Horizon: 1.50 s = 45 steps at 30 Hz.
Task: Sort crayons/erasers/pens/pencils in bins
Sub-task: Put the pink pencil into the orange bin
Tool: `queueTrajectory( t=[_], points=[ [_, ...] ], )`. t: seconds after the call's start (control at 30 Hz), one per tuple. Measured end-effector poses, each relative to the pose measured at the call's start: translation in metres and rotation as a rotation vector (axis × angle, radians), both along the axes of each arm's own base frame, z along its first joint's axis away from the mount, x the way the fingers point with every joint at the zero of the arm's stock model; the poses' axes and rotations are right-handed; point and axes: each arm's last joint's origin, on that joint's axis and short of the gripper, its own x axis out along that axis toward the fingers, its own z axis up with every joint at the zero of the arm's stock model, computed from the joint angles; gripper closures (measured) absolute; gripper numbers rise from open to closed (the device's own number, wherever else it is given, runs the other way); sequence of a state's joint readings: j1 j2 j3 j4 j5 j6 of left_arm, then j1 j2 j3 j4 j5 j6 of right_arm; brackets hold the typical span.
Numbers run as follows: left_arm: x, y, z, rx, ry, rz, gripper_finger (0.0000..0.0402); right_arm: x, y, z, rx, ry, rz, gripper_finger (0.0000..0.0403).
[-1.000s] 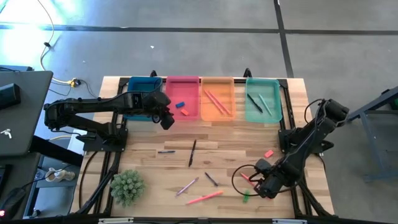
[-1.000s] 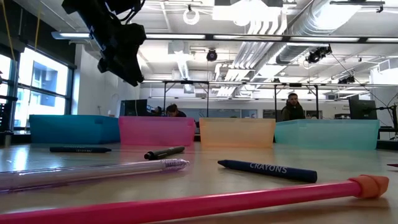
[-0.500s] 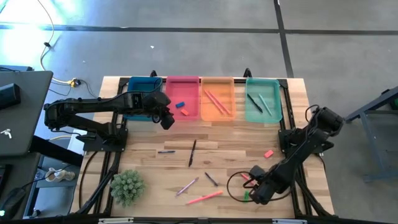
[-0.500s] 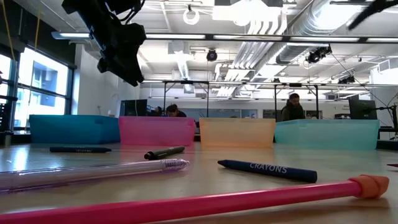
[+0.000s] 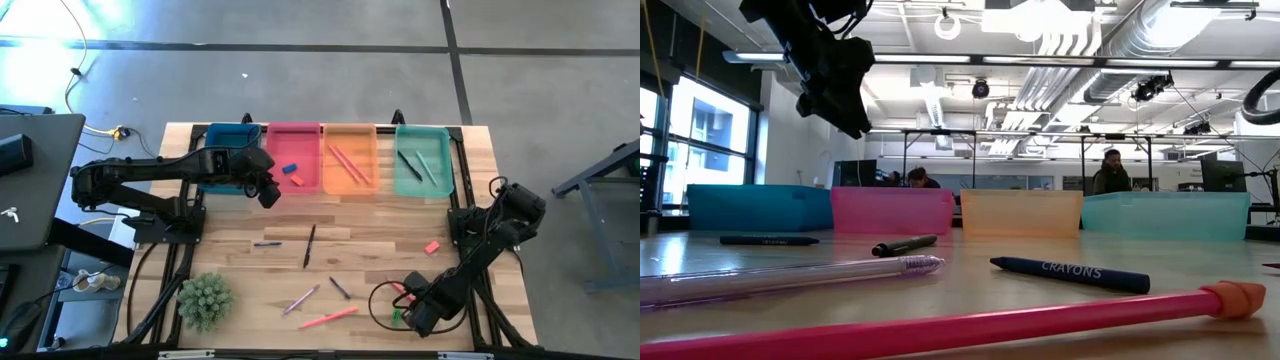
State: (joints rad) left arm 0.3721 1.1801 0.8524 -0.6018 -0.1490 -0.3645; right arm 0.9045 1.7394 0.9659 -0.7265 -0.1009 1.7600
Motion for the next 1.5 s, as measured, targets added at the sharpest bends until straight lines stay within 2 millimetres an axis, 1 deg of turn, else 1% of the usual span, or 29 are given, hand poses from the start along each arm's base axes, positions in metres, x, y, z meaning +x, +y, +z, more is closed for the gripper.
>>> queueTrajectory(
  t=[0.17, 0.47, 0.53, 0.7, 0.9, 1.03, 1.13, 1.33, 1.5],
  points=[
    [0.000, 0.000, 0.000, 0.000, 0.000, 0.000, 0.0248, -0.001, 0.003, -0.003, -0.011, 0.019, -0.070, 0.0292],
    [0.000, 0.000, 0.000, 0.000, 0.000, 0.000, 0.0248, -0.002, 0.000, -0.004, -0.036, 0.039, -0.115, 0.0383],
    [0.000, 0.000, 0.000, -0.002, 0.004, 0.001, 0.0248, -0.002, 0.000, -0.005, -0.041, 0.033, -0.114, 0.0395],
    [-0.003, -0.001, -0.002, -0.029, 0.024, 0.024, 0.0248, -0.001, 0.000, -0.005, -0.044, 0.024, -0.115, 0.0392],
    [-0.005, -0.002, -0.004, -0.041, 0.053, 0.026, 0.0248, -0.002, -0.001, 0.000, -0.038, 0.003, -0.121, 0.0400],
    [-0.005, -0.002, -0.004, -0.022, 0.065, -0.001, 0.0248, -0.002, -0.005, 0.005, -0.070, -0.059, -0.154, 0.0400],
    [-0.005, -0.001, -0.004, -0.012, 0.070, 0.001, 0.0248, 0.002, -0.006, 0.012, -0.060, -0.130, -0.171, 0.0400],
    [-0.005, -0.001, -0.004, 0.008, 0.081, -0.008, 0.0248, 0.016, -0.023, 0.030, -0.077, -0.257, -0.228, 0.0400],
    [-0.005, -0.001, -0.003, 0.022, 0.078, -0.020, 0.0248, 0.032, -0.046, 0.047, -0.101, -0.356, -0.261, 0.0400]
  ],
)
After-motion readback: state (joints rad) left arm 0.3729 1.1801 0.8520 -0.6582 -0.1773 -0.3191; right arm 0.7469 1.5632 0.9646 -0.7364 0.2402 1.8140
